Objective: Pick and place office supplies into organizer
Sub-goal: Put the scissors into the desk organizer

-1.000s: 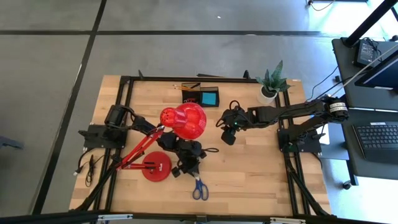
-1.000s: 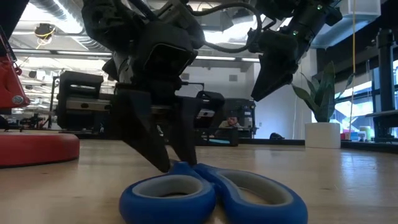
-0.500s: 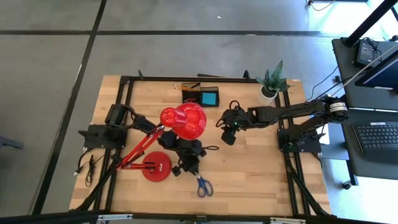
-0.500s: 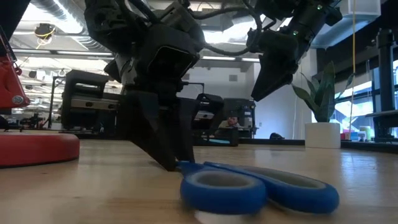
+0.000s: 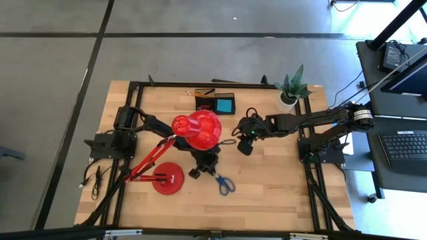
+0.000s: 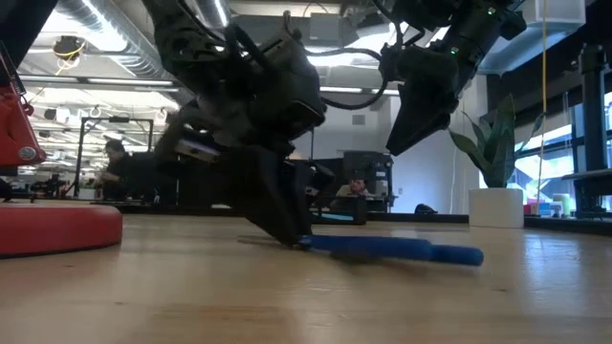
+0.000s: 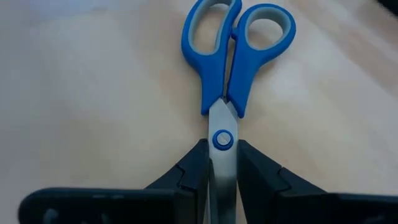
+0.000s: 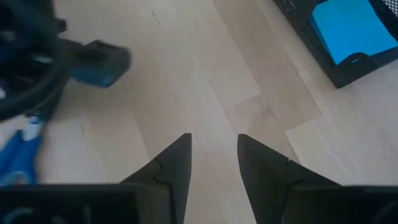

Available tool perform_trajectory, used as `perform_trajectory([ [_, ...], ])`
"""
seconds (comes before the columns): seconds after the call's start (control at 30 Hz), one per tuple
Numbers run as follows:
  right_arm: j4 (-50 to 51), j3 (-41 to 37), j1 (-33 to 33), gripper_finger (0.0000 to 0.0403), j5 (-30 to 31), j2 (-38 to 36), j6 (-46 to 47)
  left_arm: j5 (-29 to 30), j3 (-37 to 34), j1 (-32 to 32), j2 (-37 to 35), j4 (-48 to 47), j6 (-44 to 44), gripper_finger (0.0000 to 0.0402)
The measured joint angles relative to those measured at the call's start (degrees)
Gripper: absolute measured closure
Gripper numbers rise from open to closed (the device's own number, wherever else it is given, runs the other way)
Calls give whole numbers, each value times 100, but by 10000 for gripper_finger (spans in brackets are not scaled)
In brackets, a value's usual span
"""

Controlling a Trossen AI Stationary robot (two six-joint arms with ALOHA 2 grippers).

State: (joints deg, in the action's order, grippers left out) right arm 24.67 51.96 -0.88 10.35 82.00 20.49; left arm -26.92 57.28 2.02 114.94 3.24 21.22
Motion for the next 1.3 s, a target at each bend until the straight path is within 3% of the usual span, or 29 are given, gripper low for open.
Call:
perform_trajectory([
  [0.17,-2,0,0,271,-24,0,229,536,-7,-252,-10,291,-481,334],
  [0.37,-8,0,74,271,-871,0,15,1615,-7,-386,-9,721,-730,334],
  [0.63,-17,2,629,271,-852,472,-745,2382,-17,-415,17,1187,-926,334],
  [0.8,-39,2,890,271,-480,991,-586,2960,-17,-417,19,1247,-1021,334],
  [1.03,169,2,976,271,424,1377,-586,3047,-15,-422,19,1261,-1092,333],
  [1.3,155,0,939,271,468,1397,12,3068,-11,-419,19,1268,-1148,333],
])
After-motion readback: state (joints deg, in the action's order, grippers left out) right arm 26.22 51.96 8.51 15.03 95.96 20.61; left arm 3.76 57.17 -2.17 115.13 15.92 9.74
